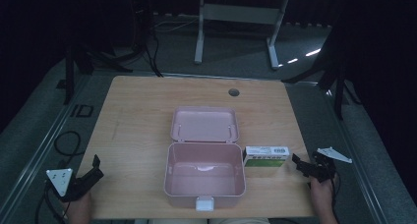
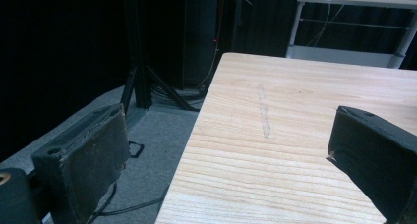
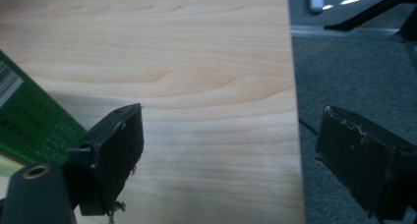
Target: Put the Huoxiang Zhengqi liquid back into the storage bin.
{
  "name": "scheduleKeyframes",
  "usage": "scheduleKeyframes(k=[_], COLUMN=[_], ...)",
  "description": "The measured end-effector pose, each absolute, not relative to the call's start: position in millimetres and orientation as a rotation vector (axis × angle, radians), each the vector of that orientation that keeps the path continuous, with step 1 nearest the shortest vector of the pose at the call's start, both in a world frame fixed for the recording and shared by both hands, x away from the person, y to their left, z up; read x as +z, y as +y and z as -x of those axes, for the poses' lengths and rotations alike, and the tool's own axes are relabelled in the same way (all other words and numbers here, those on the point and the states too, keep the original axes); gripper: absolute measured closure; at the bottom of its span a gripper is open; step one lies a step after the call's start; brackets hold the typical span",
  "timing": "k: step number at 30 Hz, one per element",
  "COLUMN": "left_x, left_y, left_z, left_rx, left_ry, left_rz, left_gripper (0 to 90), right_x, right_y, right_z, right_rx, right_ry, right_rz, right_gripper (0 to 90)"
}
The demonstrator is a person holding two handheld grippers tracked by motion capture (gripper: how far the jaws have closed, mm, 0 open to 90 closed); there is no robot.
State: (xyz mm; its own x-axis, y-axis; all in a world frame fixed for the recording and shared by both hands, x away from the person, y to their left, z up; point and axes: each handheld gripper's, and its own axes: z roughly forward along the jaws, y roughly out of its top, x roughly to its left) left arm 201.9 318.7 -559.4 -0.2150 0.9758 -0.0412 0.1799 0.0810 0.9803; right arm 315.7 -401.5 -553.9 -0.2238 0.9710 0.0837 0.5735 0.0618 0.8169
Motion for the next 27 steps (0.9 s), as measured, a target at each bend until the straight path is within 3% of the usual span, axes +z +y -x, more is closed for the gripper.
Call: scheduleKeyframes(k=[27], left_x=[-559], left_y=[319], left_z=[-203], left_rx=[1.208], left_ry=[1.543], left_rz=[-1.206], left_gripper=[2.3], right_x=[-529], right_y=[-408], right_z=[-321], right_rx=[0.765], right_ry=[2.502], right_rz=[-1.324], right_gripper=[10.2])
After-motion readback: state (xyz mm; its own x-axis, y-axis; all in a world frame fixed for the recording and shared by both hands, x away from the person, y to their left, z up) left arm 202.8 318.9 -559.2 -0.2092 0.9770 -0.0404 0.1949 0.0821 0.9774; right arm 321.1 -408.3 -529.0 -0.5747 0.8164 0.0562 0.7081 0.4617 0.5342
